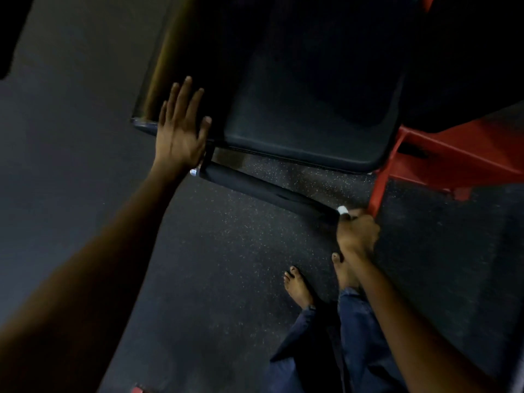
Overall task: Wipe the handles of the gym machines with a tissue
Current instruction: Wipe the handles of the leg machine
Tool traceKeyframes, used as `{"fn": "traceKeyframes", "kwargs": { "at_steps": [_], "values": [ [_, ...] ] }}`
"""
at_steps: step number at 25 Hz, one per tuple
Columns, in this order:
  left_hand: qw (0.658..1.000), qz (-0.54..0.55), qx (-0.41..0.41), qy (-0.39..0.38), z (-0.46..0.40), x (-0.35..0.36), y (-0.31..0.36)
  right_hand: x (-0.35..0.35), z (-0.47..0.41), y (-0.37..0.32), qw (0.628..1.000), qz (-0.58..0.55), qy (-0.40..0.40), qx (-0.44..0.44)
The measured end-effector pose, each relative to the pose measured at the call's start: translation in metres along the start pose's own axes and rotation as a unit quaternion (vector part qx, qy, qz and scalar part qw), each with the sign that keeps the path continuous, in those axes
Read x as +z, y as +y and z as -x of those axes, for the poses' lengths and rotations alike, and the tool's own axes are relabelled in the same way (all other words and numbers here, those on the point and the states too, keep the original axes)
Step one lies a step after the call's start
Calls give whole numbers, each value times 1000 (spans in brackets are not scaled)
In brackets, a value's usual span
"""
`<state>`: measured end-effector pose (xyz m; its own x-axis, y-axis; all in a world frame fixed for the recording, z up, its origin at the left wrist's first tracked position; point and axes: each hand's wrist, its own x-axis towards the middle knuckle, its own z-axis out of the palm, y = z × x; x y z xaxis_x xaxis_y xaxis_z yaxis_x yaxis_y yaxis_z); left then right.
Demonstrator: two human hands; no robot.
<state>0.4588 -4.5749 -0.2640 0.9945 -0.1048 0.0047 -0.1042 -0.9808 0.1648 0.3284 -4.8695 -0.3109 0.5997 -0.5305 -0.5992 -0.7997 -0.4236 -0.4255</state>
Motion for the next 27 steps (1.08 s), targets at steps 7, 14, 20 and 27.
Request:
{"fn": "traceKeyframes", "kwargs": {
  "at_steps": [7, 14, 20, 27],
  "values": [
    [993, -43, 10, -106, -17, 20, -15, 51, 85, -105, 920, 64, -57, -382],
    [990, -66, -52, -111, -14, 26, 15, 13, 38, 5, 946, 38, 9, -323],
    [991, -83, -59, -91, -9, 30, 18, 32, 62, -58, 926, -44, -38, -372],
    [992, -12, -30, -120, -10, 18, 6, 14, 40, -1, 884, -10, 9, -468]
  ]
}}
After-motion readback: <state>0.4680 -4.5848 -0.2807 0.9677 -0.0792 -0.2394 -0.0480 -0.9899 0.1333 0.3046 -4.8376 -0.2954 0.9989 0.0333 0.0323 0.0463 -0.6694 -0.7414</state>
